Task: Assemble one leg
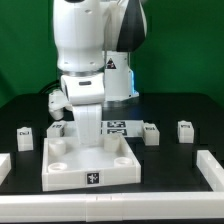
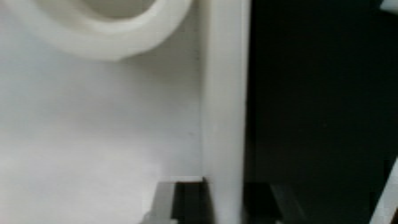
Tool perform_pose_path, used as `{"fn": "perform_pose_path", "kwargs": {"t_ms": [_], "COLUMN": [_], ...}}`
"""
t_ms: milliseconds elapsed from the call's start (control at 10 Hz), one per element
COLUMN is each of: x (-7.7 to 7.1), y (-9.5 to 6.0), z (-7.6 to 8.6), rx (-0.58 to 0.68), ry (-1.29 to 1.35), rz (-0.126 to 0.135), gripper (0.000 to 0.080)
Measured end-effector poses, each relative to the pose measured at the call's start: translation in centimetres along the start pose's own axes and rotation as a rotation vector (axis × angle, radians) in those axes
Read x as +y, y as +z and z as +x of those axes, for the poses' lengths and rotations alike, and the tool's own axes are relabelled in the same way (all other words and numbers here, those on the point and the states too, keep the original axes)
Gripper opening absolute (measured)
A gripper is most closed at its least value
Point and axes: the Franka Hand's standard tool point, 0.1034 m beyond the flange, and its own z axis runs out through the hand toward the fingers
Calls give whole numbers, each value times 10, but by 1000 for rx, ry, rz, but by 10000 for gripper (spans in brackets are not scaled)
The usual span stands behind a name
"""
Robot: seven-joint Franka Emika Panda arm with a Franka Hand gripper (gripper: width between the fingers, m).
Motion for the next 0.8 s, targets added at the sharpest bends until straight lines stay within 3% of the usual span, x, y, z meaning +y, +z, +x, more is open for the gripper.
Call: {"fn": "perform_pose_path", "kwargs": {"t_ms": [300, 800], "x": [12, 35], "y": [1, -1], "z": [37, 69], "rx": [5, 22], "ry": [50, 34], "rz": [-6, -36], "gripper": [67, 67]}}
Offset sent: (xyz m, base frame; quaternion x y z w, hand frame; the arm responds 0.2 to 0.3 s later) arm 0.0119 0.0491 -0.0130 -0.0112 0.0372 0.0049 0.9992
